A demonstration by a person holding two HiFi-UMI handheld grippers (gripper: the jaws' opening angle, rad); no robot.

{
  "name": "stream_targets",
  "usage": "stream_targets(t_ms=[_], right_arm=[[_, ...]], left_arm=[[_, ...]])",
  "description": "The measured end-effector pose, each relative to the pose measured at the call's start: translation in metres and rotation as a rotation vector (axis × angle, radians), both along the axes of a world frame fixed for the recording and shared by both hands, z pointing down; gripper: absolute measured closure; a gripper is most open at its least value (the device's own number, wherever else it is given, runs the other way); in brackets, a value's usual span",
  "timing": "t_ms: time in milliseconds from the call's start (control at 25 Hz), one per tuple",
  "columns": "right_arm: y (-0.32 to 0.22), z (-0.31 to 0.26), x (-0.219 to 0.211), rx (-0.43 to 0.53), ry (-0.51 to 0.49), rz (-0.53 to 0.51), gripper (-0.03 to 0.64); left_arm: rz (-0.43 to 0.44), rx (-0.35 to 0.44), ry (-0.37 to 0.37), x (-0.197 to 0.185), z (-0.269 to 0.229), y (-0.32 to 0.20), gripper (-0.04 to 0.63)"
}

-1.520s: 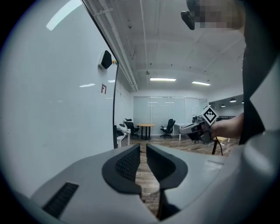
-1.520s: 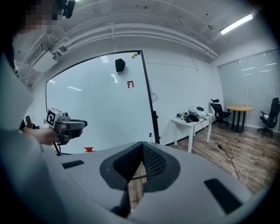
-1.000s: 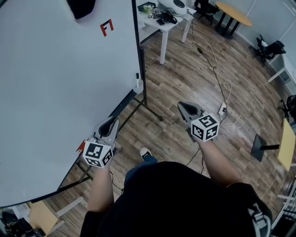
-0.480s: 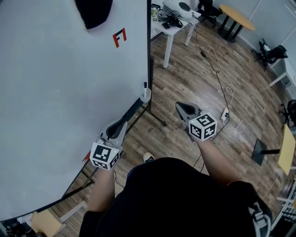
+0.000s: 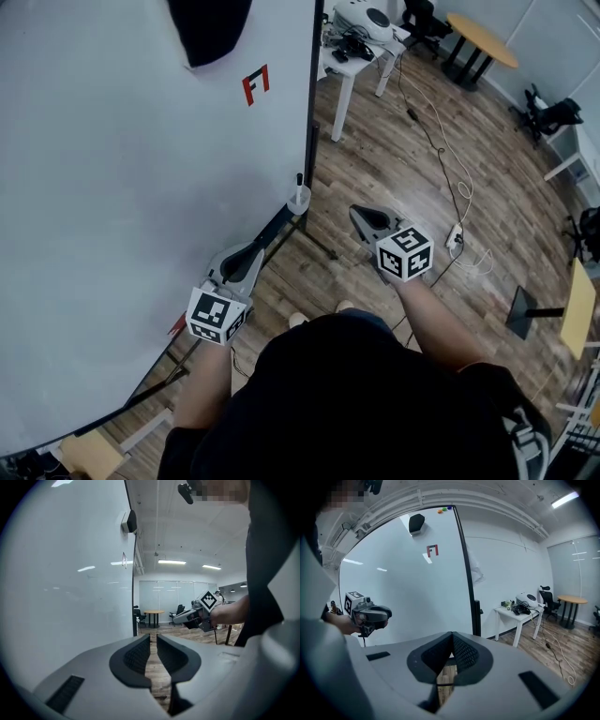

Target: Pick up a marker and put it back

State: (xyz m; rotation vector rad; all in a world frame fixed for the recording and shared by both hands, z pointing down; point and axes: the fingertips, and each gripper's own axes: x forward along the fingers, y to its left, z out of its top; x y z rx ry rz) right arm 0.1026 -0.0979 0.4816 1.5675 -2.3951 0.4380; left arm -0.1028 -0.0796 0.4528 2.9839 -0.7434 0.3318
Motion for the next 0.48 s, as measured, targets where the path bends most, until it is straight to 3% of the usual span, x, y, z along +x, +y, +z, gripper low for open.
stream_targets(t_ms=[480], right_arm=[[-0.045,-0.001,0.012,0.02,-0.002,-0.086,0.621]], left_arm=[[-0.055,-0.001,-0.017,0.017,0.001,-0.014,0.541]])
